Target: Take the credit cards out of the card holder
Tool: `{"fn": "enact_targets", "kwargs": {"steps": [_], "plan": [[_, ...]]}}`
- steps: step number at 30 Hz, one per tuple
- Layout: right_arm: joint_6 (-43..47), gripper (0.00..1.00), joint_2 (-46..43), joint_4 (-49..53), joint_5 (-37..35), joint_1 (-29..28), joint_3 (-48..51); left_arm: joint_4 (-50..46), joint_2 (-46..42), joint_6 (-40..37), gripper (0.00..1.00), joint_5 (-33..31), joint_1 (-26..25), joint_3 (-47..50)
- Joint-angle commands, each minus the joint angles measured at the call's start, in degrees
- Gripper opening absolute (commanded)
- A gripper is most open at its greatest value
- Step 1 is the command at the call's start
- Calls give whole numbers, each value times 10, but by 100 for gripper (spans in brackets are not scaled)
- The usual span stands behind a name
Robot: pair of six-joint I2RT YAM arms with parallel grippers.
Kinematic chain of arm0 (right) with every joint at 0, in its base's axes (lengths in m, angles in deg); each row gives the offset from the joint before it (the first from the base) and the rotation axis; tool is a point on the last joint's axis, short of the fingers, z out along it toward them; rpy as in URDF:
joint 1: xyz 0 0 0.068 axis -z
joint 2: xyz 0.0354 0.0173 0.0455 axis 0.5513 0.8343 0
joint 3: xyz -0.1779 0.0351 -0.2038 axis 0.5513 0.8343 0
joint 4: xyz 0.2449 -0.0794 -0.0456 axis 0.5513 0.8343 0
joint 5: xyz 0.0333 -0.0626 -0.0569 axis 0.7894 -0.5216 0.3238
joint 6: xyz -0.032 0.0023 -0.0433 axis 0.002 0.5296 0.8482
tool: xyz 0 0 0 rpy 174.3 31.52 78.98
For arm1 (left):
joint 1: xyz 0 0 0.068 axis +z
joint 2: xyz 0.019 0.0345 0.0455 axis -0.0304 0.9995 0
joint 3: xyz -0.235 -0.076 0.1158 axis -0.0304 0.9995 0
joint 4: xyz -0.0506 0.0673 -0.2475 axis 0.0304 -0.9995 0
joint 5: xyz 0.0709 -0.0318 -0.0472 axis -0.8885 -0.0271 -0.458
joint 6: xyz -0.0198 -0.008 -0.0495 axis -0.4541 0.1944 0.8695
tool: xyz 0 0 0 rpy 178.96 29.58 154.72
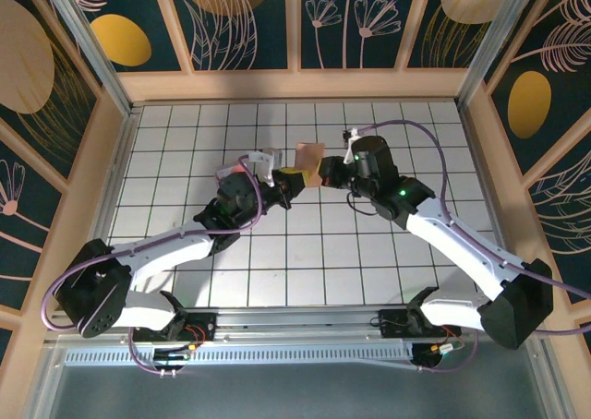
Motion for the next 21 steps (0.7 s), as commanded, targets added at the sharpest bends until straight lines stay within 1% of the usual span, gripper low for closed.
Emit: {"fn": "enact_targets", "kwargs": {"steps": [1,6,7,8,9,11,14,15,17,18,21], "plan": [[-1,0,-11,40,-43,25,20,70,-33,-3,0,-2,0,-10],[2,0,-27,34,-43,39,32,66,-30,-2,0,-5,2,-11],[3,0,-30,31,-27,41,34,62,-29,-2,0,-7,3,-12],[5,3,-35,28,-23,44,36,59,-28,-2,0,-7,3,-14],[9,13,-39,27,-22,47,37,56,-27,-3,0,-7,3,-14],[15,29,-48,22,-22,50,40,53,-27,-3,0,-7,4,-14],[26,46,-69,0,-6,57,55,46,-27,-4,0,-5,6,-17],[29,51,-79,-12,5,57,61,44,-26,-3,0,-4,7,-17],[38,57,-95,-39,30,57,82,42,-26,-3,0,0,7,-18],[41,60,-105,-56,52,80,94,43,-25,-2,0,3,8,-18],[58,68,-125,-112,127,104,130,44,-24,-2,0,19,12,-20]]}}
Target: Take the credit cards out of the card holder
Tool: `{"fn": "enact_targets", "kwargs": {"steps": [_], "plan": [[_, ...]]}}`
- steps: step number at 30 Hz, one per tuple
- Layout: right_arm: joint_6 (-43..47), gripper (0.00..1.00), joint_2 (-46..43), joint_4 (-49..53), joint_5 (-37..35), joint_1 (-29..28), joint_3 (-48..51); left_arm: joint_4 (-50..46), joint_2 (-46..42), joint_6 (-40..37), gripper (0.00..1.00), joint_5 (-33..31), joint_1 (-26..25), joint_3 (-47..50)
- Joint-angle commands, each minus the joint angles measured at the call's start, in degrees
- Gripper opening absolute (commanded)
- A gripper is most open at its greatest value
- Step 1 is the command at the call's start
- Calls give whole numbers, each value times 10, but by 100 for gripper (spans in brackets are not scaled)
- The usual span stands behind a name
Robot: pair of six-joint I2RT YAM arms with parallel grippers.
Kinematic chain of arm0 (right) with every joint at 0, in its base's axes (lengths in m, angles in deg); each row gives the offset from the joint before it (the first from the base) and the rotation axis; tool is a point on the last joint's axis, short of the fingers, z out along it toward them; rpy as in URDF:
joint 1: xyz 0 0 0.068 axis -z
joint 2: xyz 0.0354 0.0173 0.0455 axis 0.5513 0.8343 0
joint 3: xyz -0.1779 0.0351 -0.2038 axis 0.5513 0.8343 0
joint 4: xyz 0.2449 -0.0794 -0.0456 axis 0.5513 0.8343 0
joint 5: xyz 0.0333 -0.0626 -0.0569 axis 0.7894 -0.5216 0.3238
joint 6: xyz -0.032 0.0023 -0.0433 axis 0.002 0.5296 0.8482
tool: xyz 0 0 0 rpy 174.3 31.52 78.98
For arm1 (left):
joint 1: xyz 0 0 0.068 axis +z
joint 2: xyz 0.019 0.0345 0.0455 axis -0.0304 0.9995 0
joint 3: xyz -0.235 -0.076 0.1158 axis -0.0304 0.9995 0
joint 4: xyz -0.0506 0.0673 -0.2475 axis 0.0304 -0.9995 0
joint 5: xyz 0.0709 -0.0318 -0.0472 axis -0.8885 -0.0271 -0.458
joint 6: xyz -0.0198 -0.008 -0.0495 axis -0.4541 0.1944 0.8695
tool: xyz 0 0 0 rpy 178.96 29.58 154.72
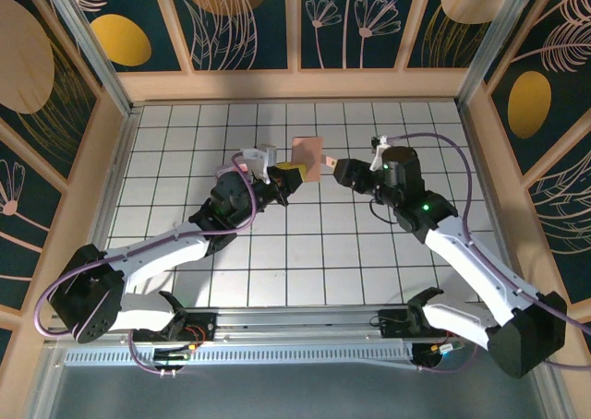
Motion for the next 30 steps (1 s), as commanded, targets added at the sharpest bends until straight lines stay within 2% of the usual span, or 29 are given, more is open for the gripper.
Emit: {"fn": "enact_targets", "kwargs": {"steps": [1,8,13,20,25,30], "plan": [[28,69,-25,-88,101,25,34,34,-6,-2,0,23,6,-21],[72,74,-41,-197,239,34,75,25,2,-4,0,76,15,-35],[83,75,-33,-211,250,35,77,35,2,1,0,109,18,-37],[76,62,-39,-229,248,55,93,53,-7,5,0,158,22,-30],[66,50,-47,-255,280,73,110,75,-17,16,0,172,25,-18],[51,45,-54,-284,310,86,127,97,-19,31,0,192,25,-14]]}}
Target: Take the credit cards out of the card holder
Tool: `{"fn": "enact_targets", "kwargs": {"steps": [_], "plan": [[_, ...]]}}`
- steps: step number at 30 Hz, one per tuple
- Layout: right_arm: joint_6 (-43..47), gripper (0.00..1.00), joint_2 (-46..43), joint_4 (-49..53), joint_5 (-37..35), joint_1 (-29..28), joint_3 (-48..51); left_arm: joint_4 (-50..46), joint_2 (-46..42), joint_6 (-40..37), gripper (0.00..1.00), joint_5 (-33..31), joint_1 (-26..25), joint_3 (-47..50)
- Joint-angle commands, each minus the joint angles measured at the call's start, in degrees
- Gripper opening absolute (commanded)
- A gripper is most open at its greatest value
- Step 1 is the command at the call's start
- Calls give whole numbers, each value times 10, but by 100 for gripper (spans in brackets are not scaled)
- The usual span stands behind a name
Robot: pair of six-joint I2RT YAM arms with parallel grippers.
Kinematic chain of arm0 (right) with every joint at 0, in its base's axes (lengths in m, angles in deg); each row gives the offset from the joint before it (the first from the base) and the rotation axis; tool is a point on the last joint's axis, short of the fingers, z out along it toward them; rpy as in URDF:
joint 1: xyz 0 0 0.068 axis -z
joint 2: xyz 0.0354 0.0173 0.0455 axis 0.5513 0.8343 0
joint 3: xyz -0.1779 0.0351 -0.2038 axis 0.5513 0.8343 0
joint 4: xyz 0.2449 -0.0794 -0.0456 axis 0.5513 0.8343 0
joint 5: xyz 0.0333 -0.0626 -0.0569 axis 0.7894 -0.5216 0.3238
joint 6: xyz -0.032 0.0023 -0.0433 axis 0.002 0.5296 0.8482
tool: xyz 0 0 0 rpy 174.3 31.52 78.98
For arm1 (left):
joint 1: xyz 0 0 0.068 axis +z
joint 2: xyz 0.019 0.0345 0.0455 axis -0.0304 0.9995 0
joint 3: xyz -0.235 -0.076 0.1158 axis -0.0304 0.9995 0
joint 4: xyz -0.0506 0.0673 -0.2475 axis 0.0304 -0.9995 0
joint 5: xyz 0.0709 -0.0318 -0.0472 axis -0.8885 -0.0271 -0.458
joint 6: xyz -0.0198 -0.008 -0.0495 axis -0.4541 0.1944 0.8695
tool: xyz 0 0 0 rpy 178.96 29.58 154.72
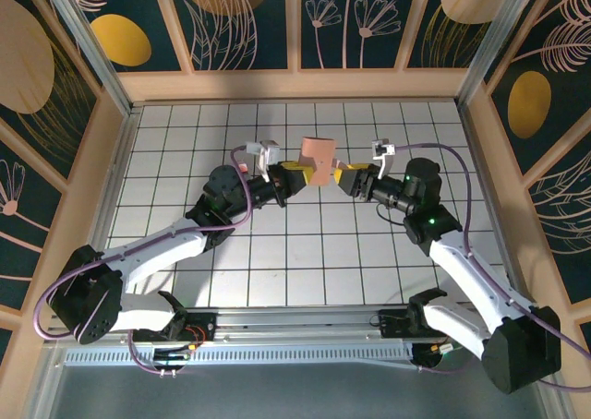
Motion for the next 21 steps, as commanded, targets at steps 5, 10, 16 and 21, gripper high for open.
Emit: {"fn": "enact_targets", "kwargs": {"steps": [5,10,16,21], "plan": [[-32,44,-23,-100,85,14,25,76,-10,33,0,55,3,6],[-46,42,-24,-138,122,14,32,101,-1,56,0,93,3,6],[-58,38,-27,-173,146,15,37,119,9,76,0,131,3,1],[-74,31,-24,-216,169,14,44,125,20,90,0,156,3,-5]]}}
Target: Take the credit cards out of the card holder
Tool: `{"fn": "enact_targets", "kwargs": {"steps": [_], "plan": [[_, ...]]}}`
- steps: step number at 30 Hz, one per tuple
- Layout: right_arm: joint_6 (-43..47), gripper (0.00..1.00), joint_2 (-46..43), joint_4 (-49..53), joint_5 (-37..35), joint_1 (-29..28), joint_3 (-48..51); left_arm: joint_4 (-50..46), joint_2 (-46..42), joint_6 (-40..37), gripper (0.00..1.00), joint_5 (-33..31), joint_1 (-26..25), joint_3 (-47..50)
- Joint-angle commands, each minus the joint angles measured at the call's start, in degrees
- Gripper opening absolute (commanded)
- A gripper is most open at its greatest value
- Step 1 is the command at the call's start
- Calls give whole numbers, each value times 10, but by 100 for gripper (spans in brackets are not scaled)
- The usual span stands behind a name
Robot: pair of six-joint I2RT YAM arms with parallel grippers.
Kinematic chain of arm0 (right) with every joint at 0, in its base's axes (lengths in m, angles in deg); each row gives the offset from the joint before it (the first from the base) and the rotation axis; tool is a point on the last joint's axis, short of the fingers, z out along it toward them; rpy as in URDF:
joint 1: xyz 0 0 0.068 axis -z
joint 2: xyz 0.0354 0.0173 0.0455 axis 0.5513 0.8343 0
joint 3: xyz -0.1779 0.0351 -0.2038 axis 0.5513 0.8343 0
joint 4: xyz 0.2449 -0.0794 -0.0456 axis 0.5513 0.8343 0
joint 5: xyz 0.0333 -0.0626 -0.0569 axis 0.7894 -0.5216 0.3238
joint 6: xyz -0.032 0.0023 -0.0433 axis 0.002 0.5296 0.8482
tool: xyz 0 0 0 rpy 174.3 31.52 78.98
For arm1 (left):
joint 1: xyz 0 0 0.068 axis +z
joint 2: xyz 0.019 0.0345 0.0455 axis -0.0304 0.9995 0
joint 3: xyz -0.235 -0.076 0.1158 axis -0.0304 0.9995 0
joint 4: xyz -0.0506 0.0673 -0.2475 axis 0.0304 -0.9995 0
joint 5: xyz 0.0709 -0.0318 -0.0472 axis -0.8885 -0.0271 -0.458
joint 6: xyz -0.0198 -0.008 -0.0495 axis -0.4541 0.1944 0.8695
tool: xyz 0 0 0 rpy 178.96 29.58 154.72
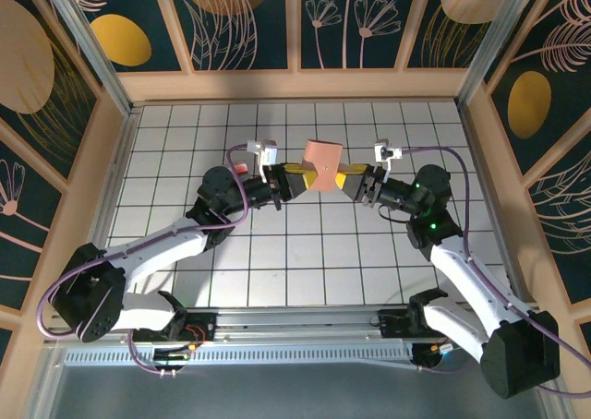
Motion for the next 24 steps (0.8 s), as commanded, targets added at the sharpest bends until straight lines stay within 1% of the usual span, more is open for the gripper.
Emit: {"fn": "enact_targets", "kwargs": {"steps": [1,3,6,10,11,15,18,20,22,24], "plan": [[-20,28,-8,-76,43,-1,9,37,13,23,0,54,-4,-12],[-26,25,-7,-90,47,-1,10,36,17,28,0,64,-4,-16],[-34,16,-3,-104,52,-1,8,31,24,32,0,73,-4,-21],[-39,0,3,-105,51,-2,4,25,31,35,0,76,-4,-24],[-39,0,5,-98,49,-2,3,24,31,35,4,74,-4,-25],[-27,0,0,-62,21,-2,-3,4,31,29,25,60,-4,-30],[-10,0,-7,-14,-12,-1,-11,-7,30,21,48,54,-4,-31],[3,0,-13,36,-46,-2,-22,-15,29,15,62,47,-4,-31],[15,0,-13,81,-72,-3,-36,-21,28,10,72,39,-4,-32],[18,0,-14,111,-90,-5,-44,-23,31,8,77,36,-4,-34]]}}
